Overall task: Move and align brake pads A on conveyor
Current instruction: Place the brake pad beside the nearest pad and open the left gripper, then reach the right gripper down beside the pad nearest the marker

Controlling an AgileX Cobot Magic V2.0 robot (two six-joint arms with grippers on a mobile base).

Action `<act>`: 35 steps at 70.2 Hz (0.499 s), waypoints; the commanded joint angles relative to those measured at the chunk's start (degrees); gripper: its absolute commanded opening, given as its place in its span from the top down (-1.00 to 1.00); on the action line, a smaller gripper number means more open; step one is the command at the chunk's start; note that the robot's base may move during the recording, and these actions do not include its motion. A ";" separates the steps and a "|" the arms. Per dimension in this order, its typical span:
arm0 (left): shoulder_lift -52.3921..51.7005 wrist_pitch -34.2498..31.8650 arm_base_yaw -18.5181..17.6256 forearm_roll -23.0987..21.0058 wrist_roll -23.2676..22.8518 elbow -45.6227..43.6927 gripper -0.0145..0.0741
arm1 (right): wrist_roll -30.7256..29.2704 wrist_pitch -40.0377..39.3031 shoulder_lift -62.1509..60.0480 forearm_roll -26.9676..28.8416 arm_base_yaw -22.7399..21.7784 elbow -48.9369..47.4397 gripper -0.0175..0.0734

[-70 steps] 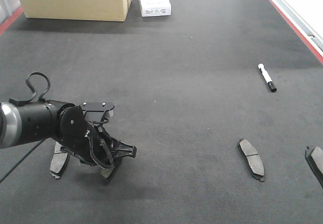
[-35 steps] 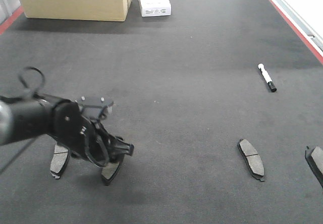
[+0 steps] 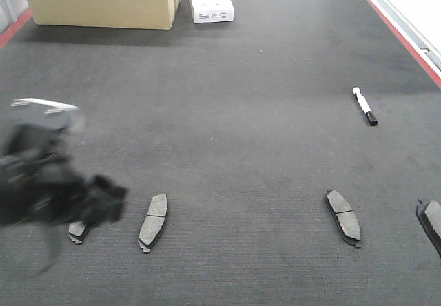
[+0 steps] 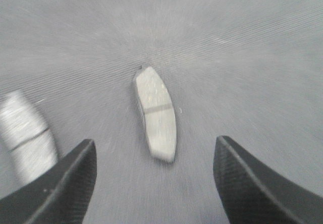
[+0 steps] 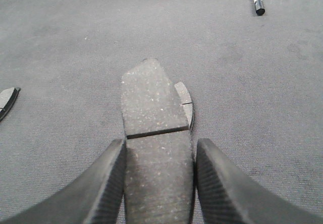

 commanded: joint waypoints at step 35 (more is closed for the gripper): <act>-40.40 -1.02 -0.27 8.69 -2.97 13.18 -0.37 | -0.41 -5.15 0.44 -1.51 -0.29 -1.64 0.53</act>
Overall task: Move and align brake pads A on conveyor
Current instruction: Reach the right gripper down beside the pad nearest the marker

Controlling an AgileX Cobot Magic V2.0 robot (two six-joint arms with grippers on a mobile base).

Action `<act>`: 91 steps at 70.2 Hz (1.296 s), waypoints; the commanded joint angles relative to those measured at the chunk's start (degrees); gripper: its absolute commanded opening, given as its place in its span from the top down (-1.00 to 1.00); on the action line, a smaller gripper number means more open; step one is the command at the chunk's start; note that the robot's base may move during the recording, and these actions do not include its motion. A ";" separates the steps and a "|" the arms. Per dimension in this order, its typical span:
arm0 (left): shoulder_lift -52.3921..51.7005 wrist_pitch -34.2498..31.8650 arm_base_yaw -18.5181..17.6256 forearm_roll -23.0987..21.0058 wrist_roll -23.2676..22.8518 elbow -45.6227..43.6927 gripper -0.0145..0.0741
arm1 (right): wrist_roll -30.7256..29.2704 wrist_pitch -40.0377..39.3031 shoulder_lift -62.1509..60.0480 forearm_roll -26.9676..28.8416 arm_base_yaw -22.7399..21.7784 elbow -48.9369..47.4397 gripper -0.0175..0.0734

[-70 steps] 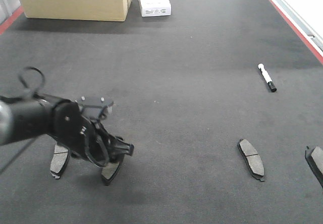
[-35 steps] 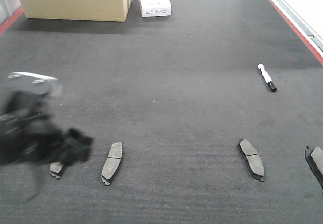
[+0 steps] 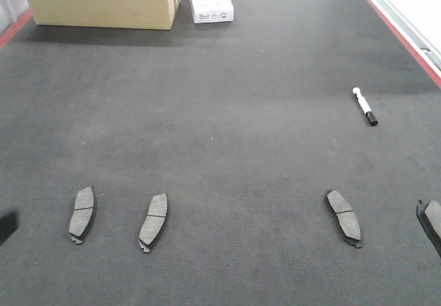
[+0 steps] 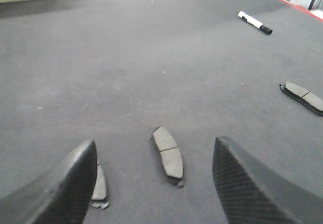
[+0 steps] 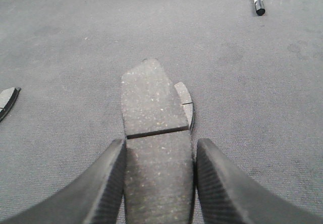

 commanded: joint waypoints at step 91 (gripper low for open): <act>-9.15 0.60 -0.27 4.79 -4.74 4.40 -0.37 | -0.25 -5.85 0.44 -1.52 -0.29 -1.64 0.52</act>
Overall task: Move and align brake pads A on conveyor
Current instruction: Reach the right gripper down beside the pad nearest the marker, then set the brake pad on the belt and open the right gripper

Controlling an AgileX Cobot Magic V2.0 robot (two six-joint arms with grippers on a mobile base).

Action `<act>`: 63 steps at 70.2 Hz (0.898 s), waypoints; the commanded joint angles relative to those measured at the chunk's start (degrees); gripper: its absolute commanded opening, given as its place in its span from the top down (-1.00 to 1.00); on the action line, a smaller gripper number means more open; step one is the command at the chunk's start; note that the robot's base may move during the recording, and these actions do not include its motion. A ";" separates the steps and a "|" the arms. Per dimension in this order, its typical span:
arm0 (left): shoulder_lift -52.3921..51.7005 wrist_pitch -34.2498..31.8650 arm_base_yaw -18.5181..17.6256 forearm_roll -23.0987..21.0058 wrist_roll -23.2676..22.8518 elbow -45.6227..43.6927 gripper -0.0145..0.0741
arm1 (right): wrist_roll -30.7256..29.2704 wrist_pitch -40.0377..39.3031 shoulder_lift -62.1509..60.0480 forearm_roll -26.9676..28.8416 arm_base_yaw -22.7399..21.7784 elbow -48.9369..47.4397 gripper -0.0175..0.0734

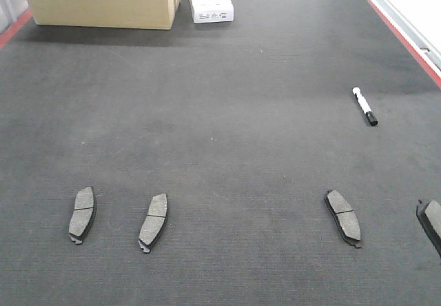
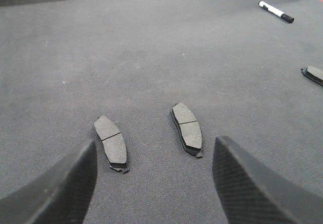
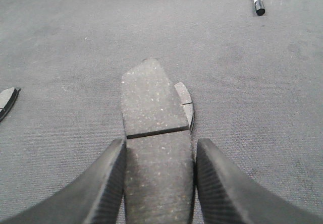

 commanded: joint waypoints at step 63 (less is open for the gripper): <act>0.65 -3.70 -0.27 0.44 -0.66 -1.54 -0.37 | -0.20 -32.86 55.71 4.59 -0.29 -15.35 0.48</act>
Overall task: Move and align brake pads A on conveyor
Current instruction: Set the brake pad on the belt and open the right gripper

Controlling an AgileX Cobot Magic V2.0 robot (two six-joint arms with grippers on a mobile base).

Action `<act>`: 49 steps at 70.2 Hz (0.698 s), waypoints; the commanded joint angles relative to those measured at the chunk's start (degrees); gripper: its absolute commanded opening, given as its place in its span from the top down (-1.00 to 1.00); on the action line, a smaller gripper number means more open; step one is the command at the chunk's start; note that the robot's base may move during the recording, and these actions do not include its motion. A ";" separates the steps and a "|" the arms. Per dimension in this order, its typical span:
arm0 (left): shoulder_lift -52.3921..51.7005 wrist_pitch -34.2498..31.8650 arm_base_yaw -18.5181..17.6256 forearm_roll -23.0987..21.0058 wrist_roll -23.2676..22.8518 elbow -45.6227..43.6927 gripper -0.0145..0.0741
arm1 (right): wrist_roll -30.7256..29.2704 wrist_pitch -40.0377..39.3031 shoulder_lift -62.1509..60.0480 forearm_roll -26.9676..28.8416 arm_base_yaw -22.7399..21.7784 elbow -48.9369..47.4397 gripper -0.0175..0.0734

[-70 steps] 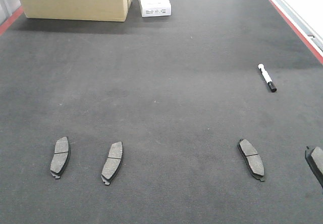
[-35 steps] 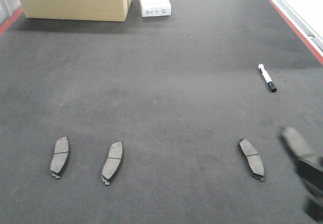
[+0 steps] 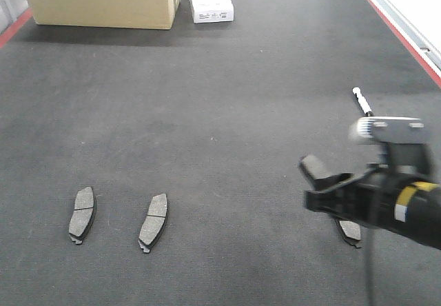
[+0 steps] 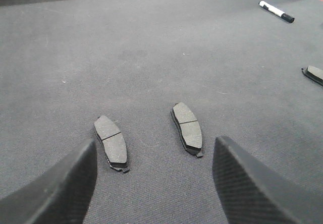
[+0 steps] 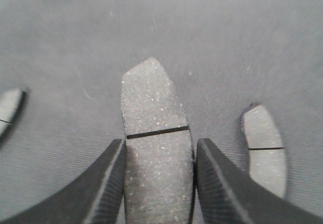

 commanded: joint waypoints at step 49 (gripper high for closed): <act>0.65 -3.77 -0.27 0.44 -0.66 -1.54 -0.37 | 6.94 -8.40 25.72 -0.65 -0.18 -7.59 -0.11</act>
